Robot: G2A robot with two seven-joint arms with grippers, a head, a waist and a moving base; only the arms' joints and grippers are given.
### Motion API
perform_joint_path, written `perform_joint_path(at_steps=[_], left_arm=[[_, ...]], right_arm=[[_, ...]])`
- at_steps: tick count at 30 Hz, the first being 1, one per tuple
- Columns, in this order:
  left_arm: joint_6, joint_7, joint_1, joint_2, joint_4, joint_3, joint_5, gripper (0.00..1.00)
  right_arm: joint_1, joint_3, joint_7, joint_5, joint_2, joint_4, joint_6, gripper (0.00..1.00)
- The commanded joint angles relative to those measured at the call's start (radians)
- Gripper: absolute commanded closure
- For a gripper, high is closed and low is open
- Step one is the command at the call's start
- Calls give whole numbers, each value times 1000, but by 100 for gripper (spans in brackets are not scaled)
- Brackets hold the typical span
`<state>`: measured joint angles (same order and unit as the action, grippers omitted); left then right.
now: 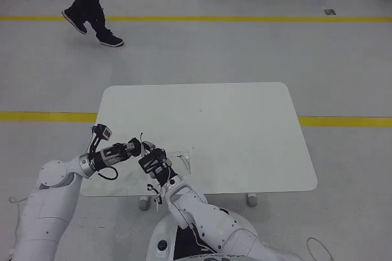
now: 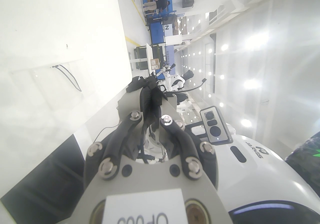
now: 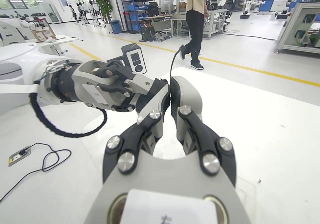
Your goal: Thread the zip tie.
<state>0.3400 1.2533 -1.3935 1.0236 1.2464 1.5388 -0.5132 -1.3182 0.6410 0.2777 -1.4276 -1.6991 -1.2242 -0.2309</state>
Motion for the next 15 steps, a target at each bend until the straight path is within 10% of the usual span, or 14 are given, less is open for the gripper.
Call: perform_joint_path(at_steps=[1, 13, 15], left_arm=[[0, 0, 0, 0, 0, 0, 0, 100], [0, 0, 0, 0, 0, 0, 0, 100], [0, 0, 0, 0, 0, 0, 0, 100]], right_arm=[[1, -1, -1, 0, -1, 2, -1, 100], [4, -3, -4, 0, -2, 5, -8, 100], [3, -3, -6, 0, -1, 4, -10, 61]])
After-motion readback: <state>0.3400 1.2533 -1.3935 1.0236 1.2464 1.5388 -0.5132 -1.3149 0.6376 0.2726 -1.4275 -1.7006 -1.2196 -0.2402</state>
